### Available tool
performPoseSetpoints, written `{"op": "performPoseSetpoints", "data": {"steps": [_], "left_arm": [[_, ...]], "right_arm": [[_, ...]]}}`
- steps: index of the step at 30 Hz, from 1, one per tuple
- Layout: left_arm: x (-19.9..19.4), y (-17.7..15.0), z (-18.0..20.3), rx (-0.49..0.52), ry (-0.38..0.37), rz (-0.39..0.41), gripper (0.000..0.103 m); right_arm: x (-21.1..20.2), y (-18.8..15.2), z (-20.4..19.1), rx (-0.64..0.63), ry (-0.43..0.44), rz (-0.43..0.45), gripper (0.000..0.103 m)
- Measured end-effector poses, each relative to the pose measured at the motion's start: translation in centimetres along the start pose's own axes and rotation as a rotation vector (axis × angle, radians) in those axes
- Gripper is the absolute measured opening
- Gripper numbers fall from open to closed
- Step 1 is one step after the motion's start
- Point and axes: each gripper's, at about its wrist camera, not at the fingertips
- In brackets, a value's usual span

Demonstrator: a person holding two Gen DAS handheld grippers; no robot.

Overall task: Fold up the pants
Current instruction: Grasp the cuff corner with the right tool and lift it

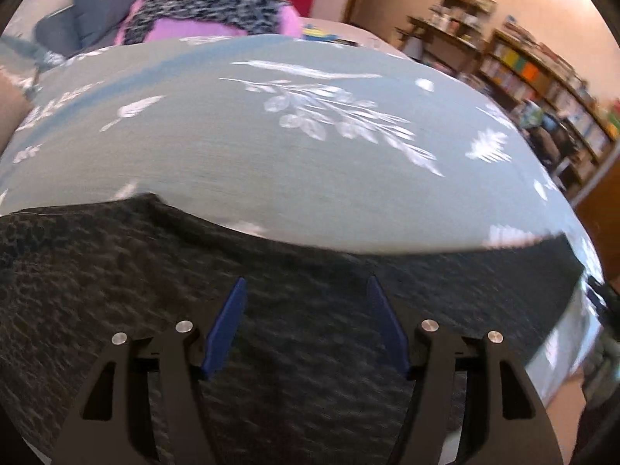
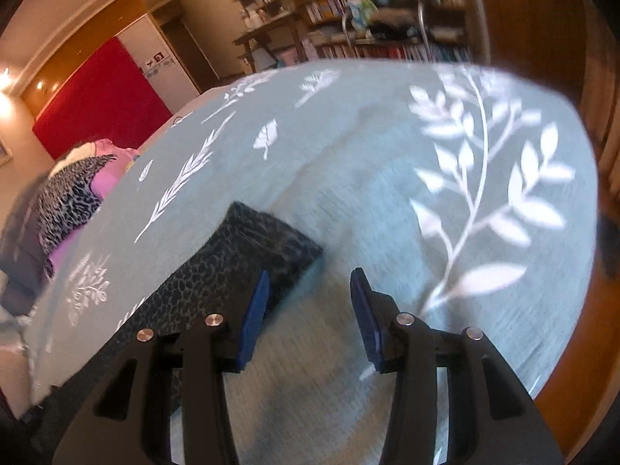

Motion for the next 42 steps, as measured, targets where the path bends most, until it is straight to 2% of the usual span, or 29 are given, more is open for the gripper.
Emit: {"op": "performPoseSetpoints", "data": {"steps": [3,5,7,11,16,23,24,26,27,28,30,33,42], "left_arm": [[0.1,-0.7,2.4,0.038,-0.041,-0.019,0.065],[0.0,-1.2,3.4,0.054,-0.055,-0.025,0.065],[0.1,-1.5,4.2,0.065,-0.06,-0.029,0.065],[0.7,-2.0,4.9,0.063,-0.065,-0.056,0.065],[2.1,-3.4,6.4,0.095,-0.066,-0.104,0.065],[2.1,-3.6,6.7,0.098,-0.067,-0.1,0.065],[2.1,-3.6,6.7,0.093,-0.068,-0.1,0.065],[1.9,-3.6,6.5,0.09,-0.069,-0.099,0.065],[1.8,-3.6,6.5,0.091,-0.067,-0.1,0.065],[1.7,-3.7,6.4,0.092,-0.066,-0.1,0.065],[1.5,-3.8,6.2,0.091,-0.062,-0.099,0.065],[1.0,-3.8,5.6,0.071,-0.063,-0.091,0.065],[-0.6,-3.6,3.3,-0.001,-0.105,-0.057,0.065]], "right_arm": [[0.8,-0.3,0.3,0.021,0.044,-0.023,0.046],[1.5,-0.3,0.4,0.049,0.08,-0.034,0.051],[2.1,0.0,0.7,0.088,0.12,-0.037,0.057],[3.2,0.2,1.4,0.193,0.202,-0.043,0.059],[3.9,0.4,1.1,0.22,0.224,-0.019,0.061],[4.5,1.1,0.2,0.213,0.235,-0.017,0.06],[4.6,1.0,-0.1,0.195,0.221,-0.015,0.058],[4.7,0.9,-0.4,0.16,0.201,-0.018,0.039],[4.8,0.9,-0.5,0.156,0.208,-0.031,0.019],[4.9,0.8,-0.4,0.161,0.237,-0.055,0.013],[4.4,0.8,-1.0,0.135,0.227,-0.058,0.011],[1.7,0.9,-3.6,0.019,0.246,-0.008,0.011],[-6.7,0.3,-13.5,-0.243,0.445,0.097,0.011]]}}
Point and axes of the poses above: each gripper's, at about its wrist camera, not at the fingertips, and x roughly the way its jaws point, z to its right, y to its top, and after that the axes turned 2 degrees about y, right-handed
